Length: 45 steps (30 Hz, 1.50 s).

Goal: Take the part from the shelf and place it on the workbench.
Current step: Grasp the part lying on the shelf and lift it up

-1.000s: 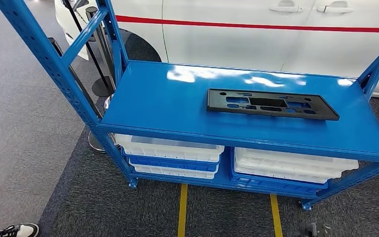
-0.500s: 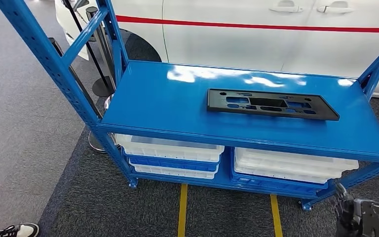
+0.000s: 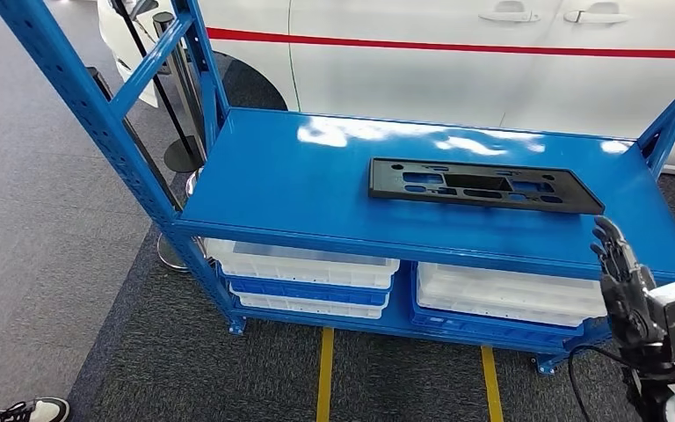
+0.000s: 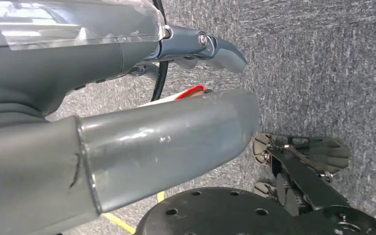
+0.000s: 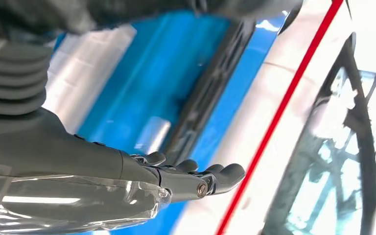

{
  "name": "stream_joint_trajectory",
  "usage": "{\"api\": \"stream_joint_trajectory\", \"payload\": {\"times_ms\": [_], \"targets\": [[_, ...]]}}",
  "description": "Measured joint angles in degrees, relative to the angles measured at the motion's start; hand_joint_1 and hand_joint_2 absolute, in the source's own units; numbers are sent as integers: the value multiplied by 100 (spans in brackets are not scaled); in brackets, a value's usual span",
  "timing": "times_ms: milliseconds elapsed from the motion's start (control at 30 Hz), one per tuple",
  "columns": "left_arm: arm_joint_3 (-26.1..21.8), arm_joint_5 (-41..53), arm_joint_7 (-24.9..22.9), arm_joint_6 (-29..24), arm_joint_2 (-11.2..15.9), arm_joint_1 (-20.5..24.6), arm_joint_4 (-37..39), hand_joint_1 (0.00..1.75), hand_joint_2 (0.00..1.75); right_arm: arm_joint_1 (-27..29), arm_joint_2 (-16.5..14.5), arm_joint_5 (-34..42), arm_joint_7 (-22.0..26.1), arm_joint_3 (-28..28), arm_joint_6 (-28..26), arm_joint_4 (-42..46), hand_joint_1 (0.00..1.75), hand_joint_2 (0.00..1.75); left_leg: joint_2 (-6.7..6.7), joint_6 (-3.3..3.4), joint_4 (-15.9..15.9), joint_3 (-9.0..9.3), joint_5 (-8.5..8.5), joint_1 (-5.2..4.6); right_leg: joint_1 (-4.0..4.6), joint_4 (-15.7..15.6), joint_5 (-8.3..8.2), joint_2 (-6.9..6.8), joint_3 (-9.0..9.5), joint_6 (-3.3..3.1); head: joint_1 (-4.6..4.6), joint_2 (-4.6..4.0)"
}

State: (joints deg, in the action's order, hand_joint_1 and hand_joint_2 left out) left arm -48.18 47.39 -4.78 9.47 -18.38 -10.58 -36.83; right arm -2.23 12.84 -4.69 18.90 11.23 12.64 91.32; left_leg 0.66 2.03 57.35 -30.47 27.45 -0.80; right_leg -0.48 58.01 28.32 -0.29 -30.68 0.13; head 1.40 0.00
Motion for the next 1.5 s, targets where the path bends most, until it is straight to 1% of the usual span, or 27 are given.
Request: {"api": "stream_joint_trajectory", "payload": {"times_ms": [267, 467, 667, 900, 1000, 1167, 1500], "targets": [[-429, 553, 34, 92, -46, 108, 0, 0, 0, -565, 324, -723, -381, -1037, -436, 368, 0, 175, 0, 0, 2, -2, 0, 0, 0, 1, 0, -1, -2, 0, 0, 0], [-715, 946, 63, 117, -66, 199, 6, 0, 0, -910, 486, -1481, -671, -1788, -779, 448, 0, 175, 0, 0, 2, -5, 0, 0, 0, 1, 0, -1, -4, 0, 0, 0], [-967, 1314, 116, 101, -62, 323, 107, 0, 0, -1277, 554, -2325, -919, -2578, -1056, 317, 0, 175, 0, -1, 2, -5, -2, 0, 1, 2, 0, -1, -4, 0, 0, 0], [-1180, 1674, 204, 11, 4, 476, 400, 0, 0, -1715, 554, -3231, -1155, -3235, -1505, -195, 0, 175, 0, -2, 3, -6, -2, 0, 1, 3, 0, -1, -5, 0, 0, 0], [-1257, 1814, 250, -61, 69, 551, 596, 0, 0, -1915, 549, -3587, -1254, -3426, -1734, -520, 0, 175, -1, -2, 4, -7, -3, 0, 1, 3, 0, -2, -5, 0, 0, 0], [-1372, 2036, 327, -200, 203, 674, 944, 0, 0, -2319, 520, -4071, -1390, -3575, -2103, -1175, 0, 175, -1, -1, 7, -8, -4, 0, 1, 4, -1, -1, -5, 2, 0, 0], [-1547, 2416, 505, -439, 448, 899, 1578, 0, 0, -3145, 485, -4807, -1663, -3619, -2710, -2684, 0, 175, 0, 2, 15, -10, -7, 0, 0, 5, -4, -1, -7, 5, 0, 0]]}}
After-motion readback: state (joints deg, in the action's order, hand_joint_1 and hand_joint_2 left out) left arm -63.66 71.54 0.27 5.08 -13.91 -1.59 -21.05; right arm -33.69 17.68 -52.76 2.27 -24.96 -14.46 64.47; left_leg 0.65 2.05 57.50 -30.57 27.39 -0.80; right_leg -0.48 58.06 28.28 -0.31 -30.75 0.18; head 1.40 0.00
